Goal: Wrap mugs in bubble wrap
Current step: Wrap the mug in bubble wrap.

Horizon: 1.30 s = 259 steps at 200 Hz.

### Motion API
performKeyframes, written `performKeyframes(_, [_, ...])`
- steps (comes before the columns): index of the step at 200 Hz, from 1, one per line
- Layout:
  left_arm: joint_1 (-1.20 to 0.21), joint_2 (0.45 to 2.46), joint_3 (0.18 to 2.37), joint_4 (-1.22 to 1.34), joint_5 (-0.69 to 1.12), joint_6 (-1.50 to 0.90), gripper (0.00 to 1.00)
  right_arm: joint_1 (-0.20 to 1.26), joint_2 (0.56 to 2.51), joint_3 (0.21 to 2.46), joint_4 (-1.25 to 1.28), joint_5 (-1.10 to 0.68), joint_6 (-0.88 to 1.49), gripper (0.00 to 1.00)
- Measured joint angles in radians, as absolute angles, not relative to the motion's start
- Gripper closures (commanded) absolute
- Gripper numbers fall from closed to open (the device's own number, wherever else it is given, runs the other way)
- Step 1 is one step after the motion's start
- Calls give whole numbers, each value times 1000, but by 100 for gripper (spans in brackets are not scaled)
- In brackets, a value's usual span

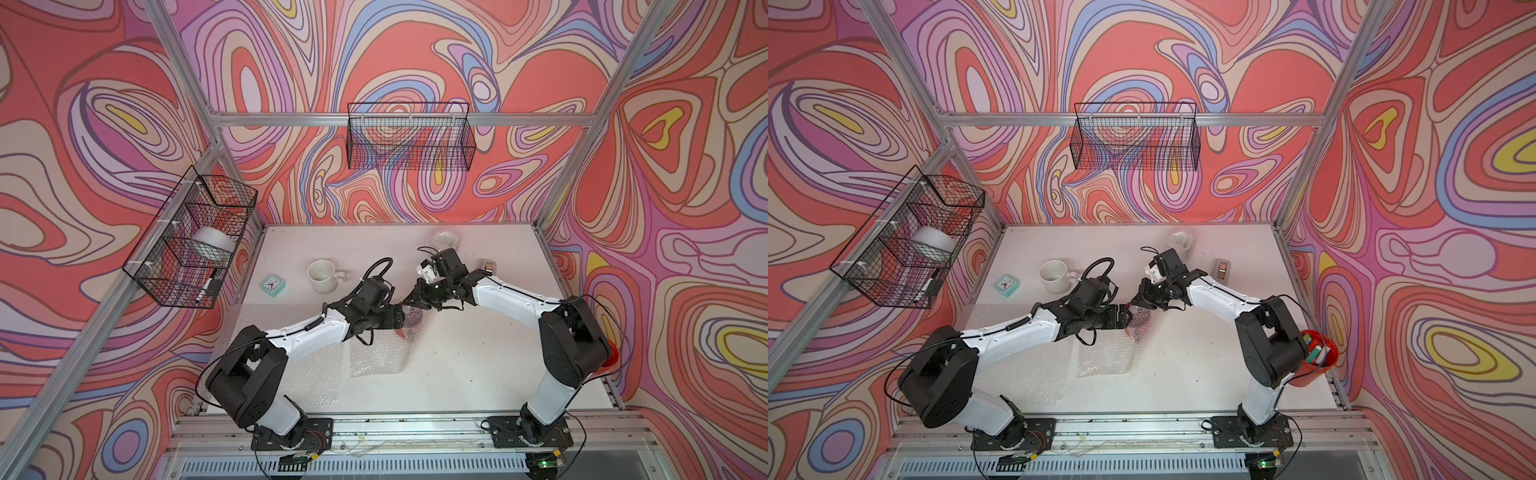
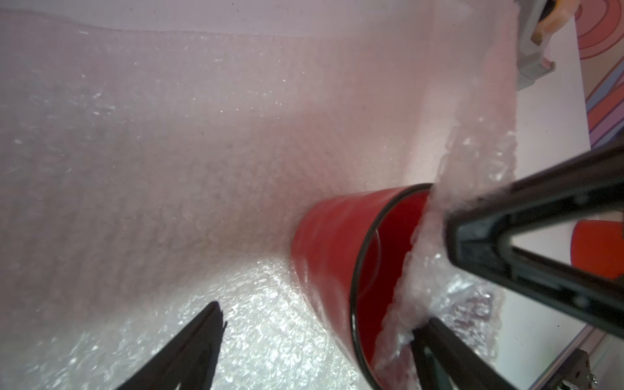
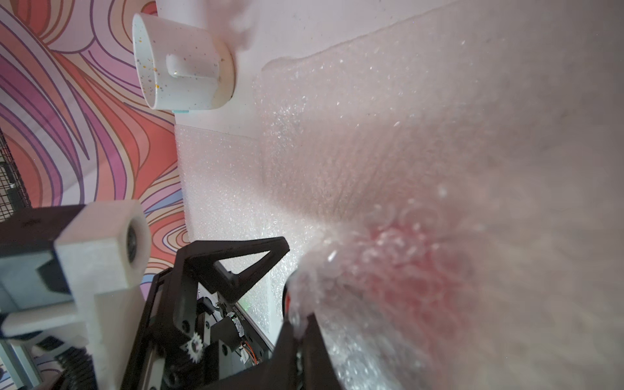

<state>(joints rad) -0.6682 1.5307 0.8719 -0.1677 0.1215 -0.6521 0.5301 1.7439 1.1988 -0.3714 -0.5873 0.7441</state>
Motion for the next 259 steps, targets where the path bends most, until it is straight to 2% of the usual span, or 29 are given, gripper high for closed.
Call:
performKeyframes(59, [-668, 1546, 872, -176, 111, -671, 13, 539, 1547, 1187, -496, -378, 662, 52])
performKeyframes(92, [-669, 1546, 872, -176, 110, -678, 13, 588, 1565, 1196, -618, -225, 611, 36])
performKeyframes(165, [-669, 1540, 875, -184, 99, -690, 13, 656, 1792, 1318, -773, -66, 570, 22])
performKeyframes(208, [-669, 1526, 875, -167, 107, -697, 8, 656, 1870, 1329, -781, -71, 570, 21])
performKeyframes(259, [-675, 1559, 875, -150, 109, -716, 11, 656, 1858, 1314, -735, -109, 581, 23])
